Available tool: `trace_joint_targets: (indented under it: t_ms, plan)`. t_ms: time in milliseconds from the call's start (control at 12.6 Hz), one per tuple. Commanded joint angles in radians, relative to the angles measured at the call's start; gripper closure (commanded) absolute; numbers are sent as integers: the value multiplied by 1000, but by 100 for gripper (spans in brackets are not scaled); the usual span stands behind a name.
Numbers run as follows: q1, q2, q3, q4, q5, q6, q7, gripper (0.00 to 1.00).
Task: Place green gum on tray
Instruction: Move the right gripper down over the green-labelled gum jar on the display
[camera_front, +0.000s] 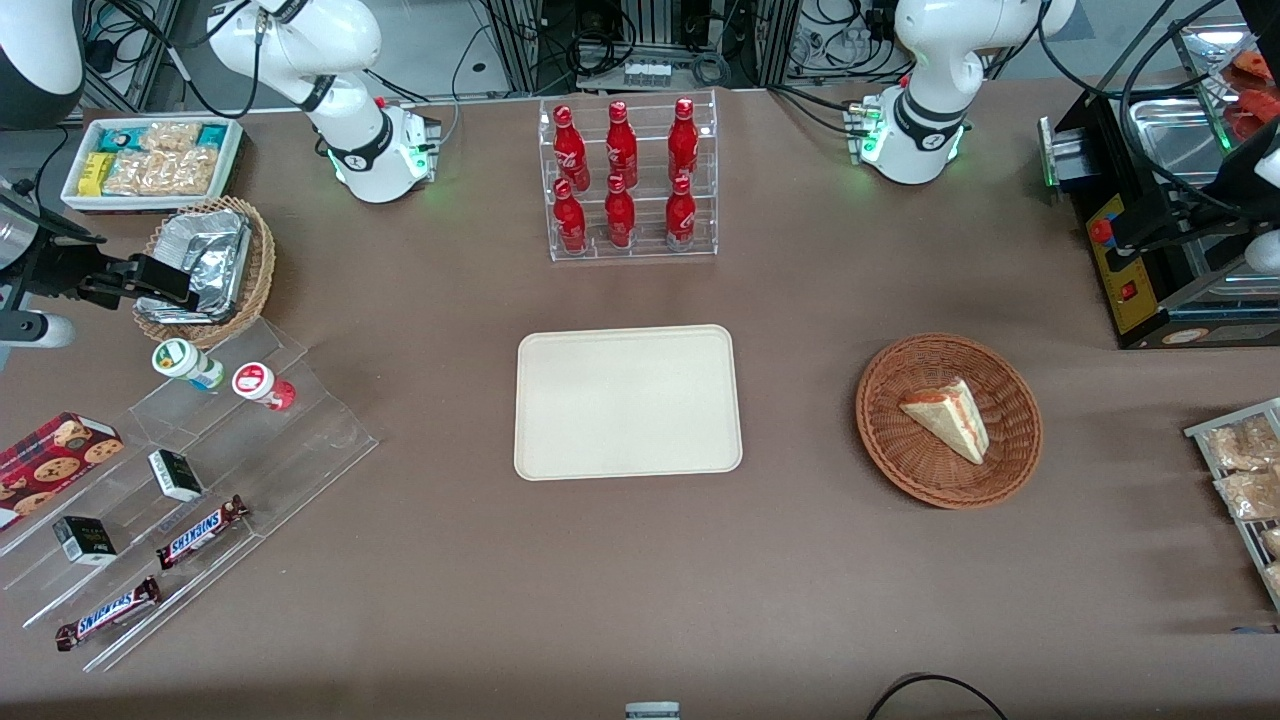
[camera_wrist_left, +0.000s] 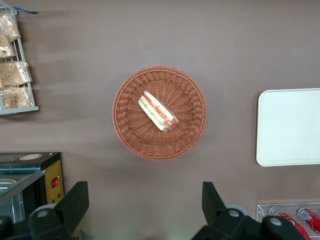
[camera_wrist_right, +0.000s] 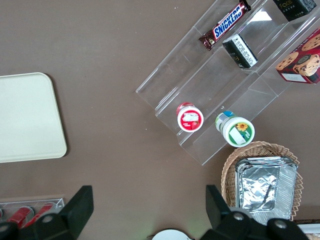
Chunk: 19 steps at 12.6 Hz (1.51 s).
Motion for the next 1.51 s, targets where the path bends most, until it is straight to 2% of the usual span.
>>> trace_joint_targets:
  t_ms: [0, 238, 317, 556, 794, 1190, 1429]
  plan:
    - [5, 4, -13, 9, -5, -9, -7, 0]
    - [2, 16, -16, -17, -9, 5, -11, 0]
    - [-4, 13, -32, -61, -11, 55, -17, 0]
    - [-7, 10, -126, -192, 0, 204, -300, 0]
    - [-7, 10, -166, -281, 0, 339, -712, 0]
    - [-12, -18, -224, -410, -6, 502, -956, 0]
    - [-12, -25, -253, -497, 0, 615, -970, 0]
